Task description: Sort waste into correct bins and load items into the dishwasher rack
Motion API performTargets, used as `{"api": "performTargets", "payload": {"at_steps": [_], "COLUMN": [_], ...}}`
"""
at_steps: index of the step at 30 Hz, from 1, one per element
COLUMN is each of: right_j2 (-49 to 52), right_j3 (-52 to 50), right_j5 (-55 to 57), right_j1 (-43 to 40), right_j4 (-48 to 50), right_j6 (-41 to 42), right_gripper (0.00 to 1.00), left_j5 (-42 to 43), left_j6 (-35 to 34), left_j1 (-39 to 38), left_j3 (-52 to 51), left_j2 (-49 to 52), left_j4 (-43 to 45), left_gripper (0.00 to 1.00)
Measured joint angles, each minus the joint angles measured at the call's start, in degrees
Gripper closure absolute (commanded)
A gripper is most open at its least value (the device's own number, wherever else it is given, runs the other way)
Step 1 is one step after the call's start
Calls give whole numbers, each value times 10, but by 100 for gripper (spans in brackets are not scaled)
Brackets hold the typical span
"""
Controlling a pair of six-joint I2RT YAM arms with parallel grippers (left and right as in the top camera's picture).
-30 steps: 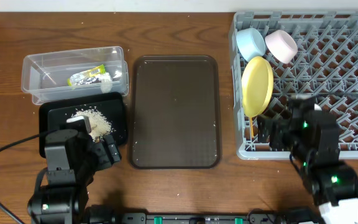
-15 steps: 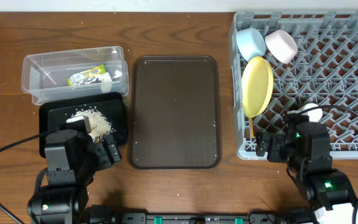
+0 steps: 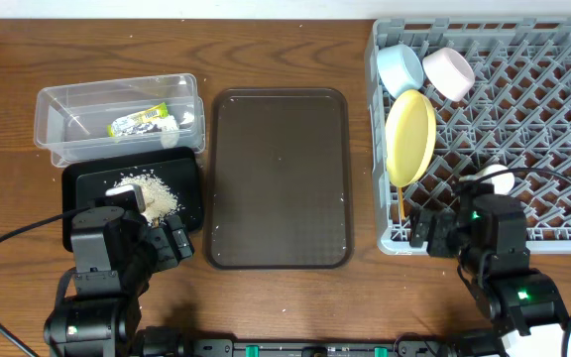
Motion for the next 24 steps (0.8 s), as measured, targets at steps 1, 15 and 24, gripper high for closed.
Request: {"api": "performTargets", "payload": {"at_steps": [1,15,24], "right_j2": [-4,-239,-389], "right_j3": [-1,-142,-267], "right_j5": [0,6,10], "right_j1": [0,-69,-78], "right_j4": [16,197,292], "right_j6": [-4,-48,-50], "right_gripper": [1,1,1], "left_j5": [0,0,0], "left_j6": [0,0,0], "left_j1": [0,0,0], "left_j3": [0,-1,-1], "left_j2": [0,0,0], "left_j4": [0,0,0], "left_gripper": [7,7,6]}}
